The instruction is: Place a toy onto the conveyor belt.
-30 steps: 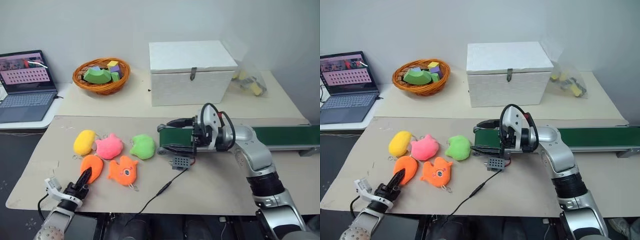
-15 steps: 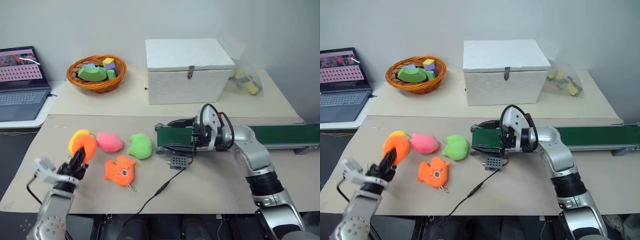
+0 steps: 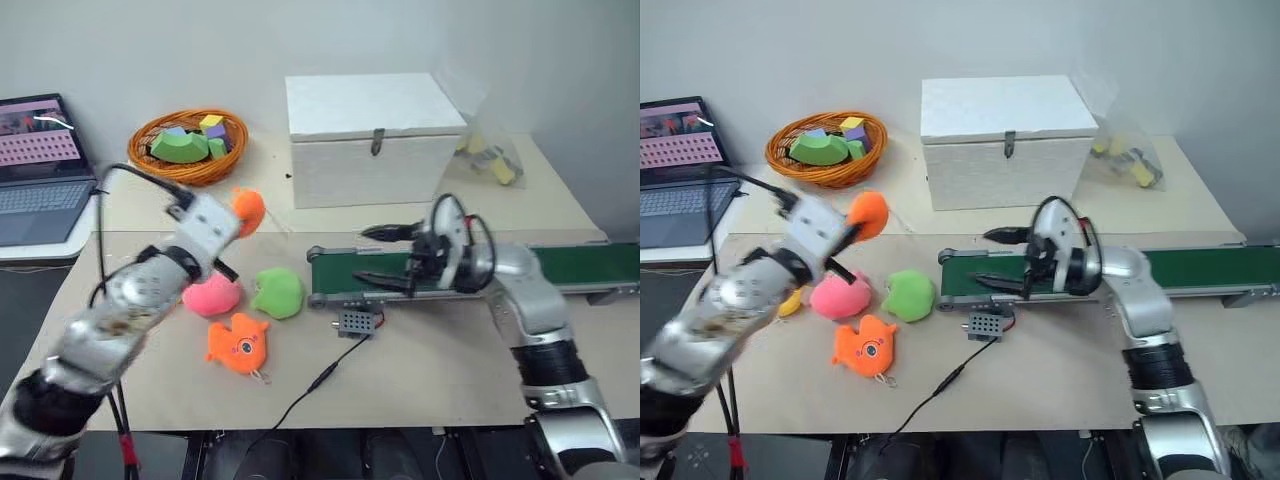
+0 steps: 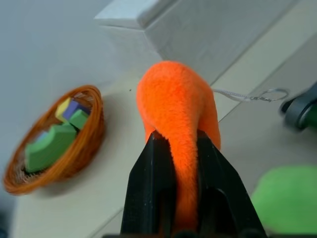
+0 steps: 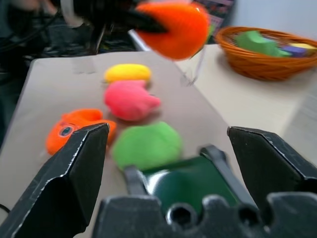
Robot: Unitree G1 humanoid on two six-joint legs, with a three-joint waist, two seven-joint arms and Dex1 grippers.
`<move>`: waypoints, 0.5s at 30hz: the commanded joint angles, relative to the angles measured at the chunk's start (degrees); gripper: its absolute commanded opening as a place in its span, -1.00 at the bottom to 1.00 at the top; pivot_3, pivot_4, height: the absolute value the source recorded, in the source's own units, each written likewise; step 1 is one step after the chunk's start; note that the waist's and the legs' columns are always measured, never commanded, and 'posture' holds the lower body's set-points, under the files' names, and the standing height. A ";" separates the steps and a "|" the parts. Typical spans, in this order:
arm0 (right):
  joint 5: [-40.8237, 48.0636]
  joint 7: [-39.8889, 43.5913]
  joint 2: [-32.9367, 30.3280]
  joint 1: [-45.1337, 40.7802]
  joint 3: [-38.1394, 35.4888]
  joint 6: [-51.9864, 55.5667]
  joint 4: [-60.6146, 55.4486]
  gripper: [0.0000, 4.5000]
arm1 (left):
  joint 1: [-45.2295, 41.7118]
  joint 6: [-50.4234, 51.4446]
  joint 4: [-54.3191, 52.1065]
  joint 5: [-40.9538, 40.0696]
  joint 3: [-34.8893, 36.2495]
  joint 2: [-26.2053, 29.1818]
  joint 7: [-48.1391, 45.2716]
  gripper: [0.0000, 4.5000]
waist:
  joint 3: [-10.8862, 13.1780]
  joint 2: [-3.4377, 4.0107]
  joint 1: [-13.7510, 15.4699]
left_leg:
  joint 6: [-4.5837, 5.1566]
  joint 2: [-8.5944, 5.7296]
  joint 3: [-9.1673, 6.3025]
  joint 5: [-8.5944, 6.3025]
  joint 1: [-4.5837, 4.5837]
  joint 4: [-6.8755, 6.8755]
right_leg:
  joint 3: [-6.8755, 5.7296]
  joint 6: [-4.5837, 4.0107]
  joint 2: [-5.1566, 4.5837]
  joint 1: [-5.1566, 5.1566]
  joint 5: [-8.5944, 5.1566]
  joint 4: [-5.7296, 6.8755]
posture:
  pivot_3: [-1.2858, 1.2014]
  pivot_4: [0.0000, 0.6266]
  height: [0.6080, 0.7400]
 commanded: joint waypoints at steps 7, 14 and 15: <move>5.97 4.61 -12.59 19.24 -8.75 5.29 -15.25 1.00 | -11.26 -39.00 25.07 28.49 -10.87 -10.32 0.68 -1.00 | -0.04 0.06 -0.18 | -0.04 0.06 0.03 0.04 -1.28 0.28 | -0.14 0.01 0.00 -1.20 0.02 0.10 | 0.03 -0.52 1.00; 8.50 -0.39 -11.15 23.59 -8.95 8.45 -22.99 1.00 | -14.76 -55.96 38.48 35.45 -11.95 -16.77 3.11 -1.00 | -0.04 0.04 0.01 | 0.11 -0.02 0.04 -0.03 -0.86 0.38 | -0.11 0.08 -0.20 -0.73 0.03 0.01 | 0.03 -0.52 1.00; 8.72 -1.20 -10.94 23.74 -9.01 8.69 -23.59 1.00 | -14.83 -58.09 41.66 35.64 -12.33 -17.66 2.78 -1.00 | -0.04 0.04 0.03 | 0.11 -0.02 0.04 -0.03 -0.84 0.40 | -0.11 0.09 -0.20 -0.71 0.04 0.03 | 0.03 -0.52 1.00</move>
